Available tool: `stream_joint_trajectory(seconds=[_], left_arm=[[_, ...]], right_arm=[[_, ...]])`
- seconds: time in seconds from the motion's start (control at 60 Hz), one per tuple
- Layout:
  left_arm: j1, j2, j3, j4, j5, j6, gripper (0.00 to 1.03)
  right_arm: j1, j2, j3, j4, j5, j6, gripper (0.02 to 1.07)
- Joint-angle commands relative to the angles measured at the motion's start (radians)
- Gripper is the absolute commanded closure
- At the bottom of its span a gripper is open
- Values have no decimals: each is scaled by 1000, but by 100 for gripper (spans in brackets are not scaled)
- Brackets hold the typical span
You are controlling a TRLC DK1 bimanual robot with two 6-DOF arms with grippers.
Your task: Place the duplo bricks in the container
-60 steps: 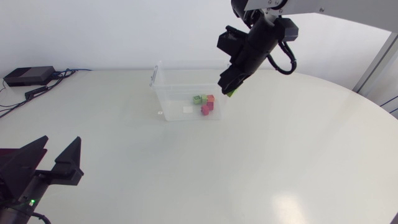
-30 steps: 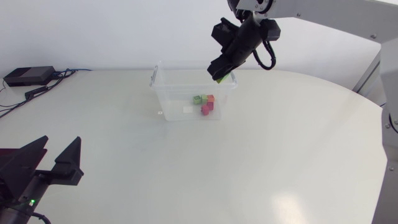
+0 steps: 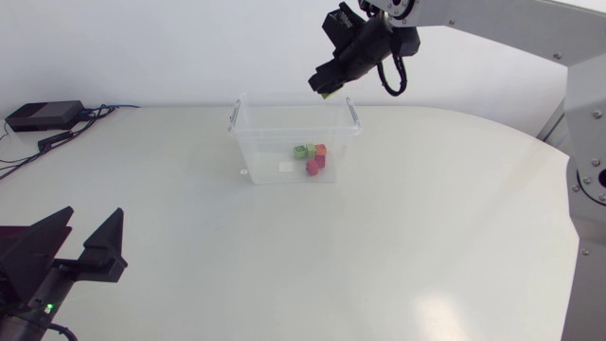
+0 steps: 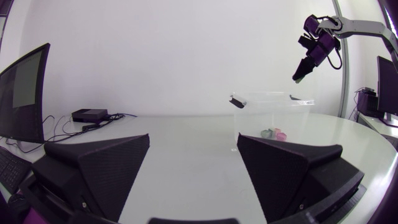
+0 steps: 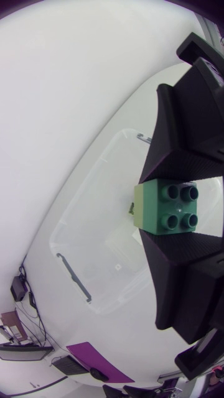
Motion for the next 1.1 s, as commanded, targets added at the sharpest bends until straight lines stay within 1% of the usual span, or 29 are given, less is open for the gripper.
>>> stream_joint_trajectory(seconds=[0.0, 0.083, 0.283, 0.517, 0.567, 0.7, 0.717, 0.767, 0.783, 0.8, 0.817, 0.85, 1.083], left_arm=[[5, -11, -18, 6, 0, -6, 4], [5, -11, -18, 6, 0, -6, 4], [5, -11, -18, 6, 0, -6, 4], [5, -11, -18, 6, 0, -6, 4], [5, -11, -18, 6, 0, -6, 4], [5, -11, -18, 6, 0, -6, 4], [5, -11, -18, 6, 0, -6, 4], [5, -11, -18, 6, 0, -6, 4], [5, -11, -18, 6, 0, -6, 4], [5, -11, -18, 6, 0, -6, 4], [5, -11, -18, 6, 0, -6, 4], [5, -11, -18, 6, 0, -6, 4], [5, -11, -18, 6, 0, -6, 4]], right_arm=[[-5, 8, 3, 43, -5, 39, 89], [-1, -18, -27, 111, -5, 51, 89], [-7, -18, -31, 210, -14, 98, 89], [-4, -26, -7, 278, -2, 128, 88], [-2, 8, 32, 253, 3, 128, 88], [1, 148, 216, 88, 8, 120, 86], [2, 168, 243, 62, 8, 120, 82], [5, 215, 323, -20, 15, 121, 51], [7, 226, 342, -38, 15, 118, 33], [8, 232, 351, -46, 15, 118, 19], [10, 237, 358, -57, 15, 118, 3], [13, 238, 366, -69, 17, 120, 7], [21, 218, 389, -109, 17, 131, 7]])
